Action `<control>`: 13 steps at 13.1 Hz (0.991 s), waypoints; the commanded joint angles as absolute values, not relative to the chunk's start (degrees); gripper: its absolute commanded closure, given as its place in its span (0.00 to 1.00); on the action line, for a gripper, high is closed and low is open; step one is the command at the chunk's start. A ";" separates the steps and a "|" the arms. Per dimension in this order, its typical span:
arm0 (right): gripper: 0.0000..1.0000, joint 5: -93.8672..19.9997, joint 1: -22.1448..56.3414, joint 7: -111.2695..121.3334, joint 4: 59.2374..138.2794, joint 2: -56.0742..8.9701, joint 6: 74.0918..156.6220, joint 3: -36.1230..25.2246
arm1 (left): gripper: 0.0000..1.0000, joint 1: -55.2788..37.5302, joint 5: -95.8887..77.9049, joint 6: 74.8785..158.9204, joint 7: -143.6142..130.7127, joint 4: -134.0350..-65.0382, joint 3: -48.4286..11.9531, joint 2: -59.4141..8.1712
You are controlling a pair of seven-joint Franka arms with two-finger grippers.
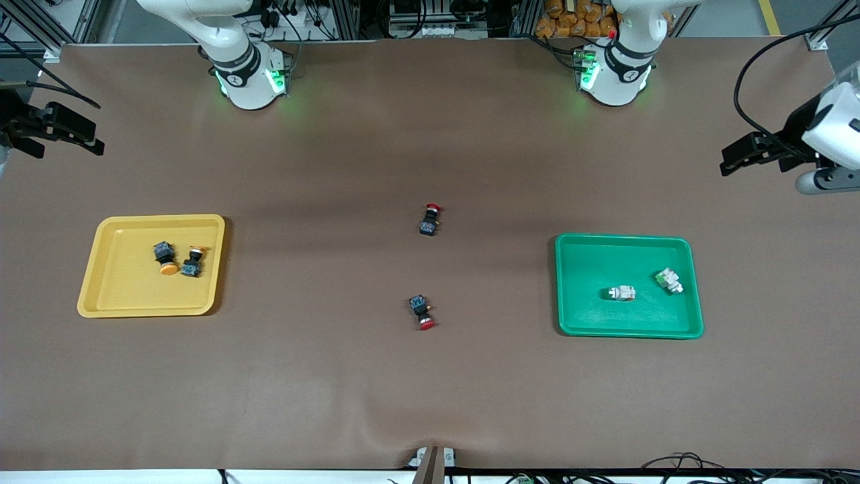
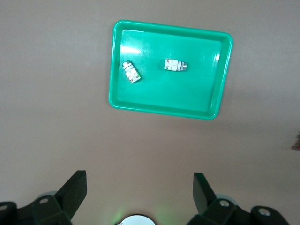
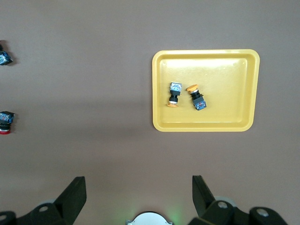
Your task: Place green and yellow buttons in trays
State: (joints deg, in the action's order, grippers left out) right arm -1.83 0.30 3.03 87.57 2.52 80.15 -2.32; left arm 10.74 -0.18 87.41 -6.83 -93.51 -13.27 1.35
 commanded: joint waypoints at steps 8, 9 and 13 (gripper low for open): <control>0.00 -2.90 0.00 2.99 86.75 2.11 79.45 -2.55 | 0.00 10.81 -0.88 96.30 -5.54 -102.89 -16.35 7.80; 0.00 -2.90 0.17 2.99 86.75 2.11 79.37 -2.90 | 0.00 10.72 -0.88 97.63 -5.45 -104.22 -16.35 8.69; 0.00 -2.99 -0.35 3.08 86.92 1.59 79.45 -2.90 | 0.00 10.99 -0.97 95.90 -4.22 -98.19 -16.26 6.25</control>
State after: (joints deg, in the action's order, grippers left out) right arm -1.85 0.22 3.03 87.61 2.43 80.09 -2.79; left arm 10.42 -0.18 96.75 -6.03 -100.57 -16.41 6.48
